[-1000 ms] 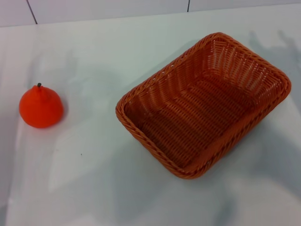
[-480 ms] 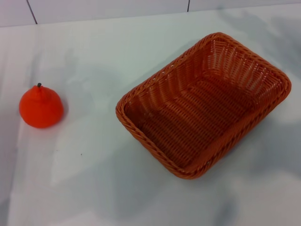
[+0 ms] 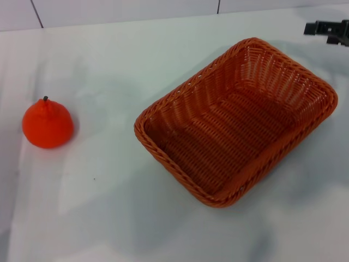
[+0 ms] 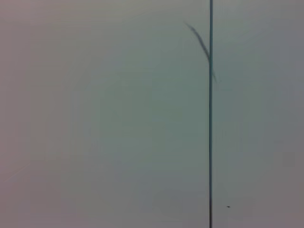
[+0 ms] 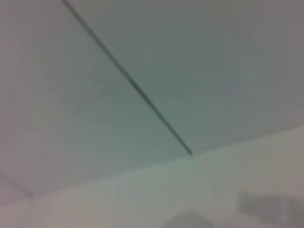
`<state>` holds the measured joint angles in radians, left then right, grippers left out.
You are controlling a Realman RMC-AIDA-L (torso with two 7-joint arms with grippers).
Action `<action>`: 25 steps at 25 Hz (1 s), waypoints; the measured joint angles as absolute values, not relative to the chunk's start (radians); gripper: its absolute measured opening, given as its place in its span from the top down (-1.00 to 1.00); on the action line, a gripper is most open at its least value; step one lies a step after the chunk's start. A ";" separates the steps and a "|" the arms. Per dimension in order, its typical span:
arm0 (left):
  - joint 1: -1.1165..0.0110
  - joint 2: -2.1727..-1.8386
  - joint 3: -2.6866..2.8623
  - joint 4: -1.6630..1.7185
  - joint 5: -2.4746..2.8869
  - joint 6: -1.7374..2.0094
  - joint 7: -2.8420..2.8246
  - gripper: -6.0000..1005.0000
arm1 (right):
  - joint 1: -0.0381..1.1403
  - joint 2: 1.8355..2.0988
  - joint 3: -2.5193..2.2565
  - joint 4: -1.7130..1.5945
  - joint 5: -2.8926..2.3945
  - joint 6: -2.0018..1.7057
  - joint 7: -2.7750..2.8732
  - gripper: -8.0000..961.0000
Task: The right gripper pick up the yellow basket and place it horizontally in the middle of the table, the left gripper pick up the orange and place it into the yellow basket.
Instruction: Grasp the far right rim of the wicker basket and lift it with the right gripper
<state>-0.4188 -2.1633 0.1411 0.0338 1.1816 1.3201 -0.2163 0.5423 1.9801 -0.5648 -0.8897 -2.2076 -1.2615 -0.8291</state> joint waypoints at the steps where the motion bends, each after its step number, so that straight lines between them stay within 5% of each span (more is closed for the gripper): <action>1: -0.419 -2.163 0.141 0.034 1.182 1.317 -0.216 -0.62 | 0.555 1.975 -0.563 -0.893 -2.237 -1.281 -0.815 -0.93; 25: -0.411 -2.164 0.143 0.031 1.183 1.320 -0.216 -0.62 | 0.622 1.963 -0.573 -0.987 -2.461 -1.464 -0.724 -0.91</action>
<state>-0.4110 -2.1644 0.1426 0.0310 1.1828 1.3202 -0.2163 0.6221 1.9633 -0.5733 -0.9870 -2.4613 -1.4637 -0.7244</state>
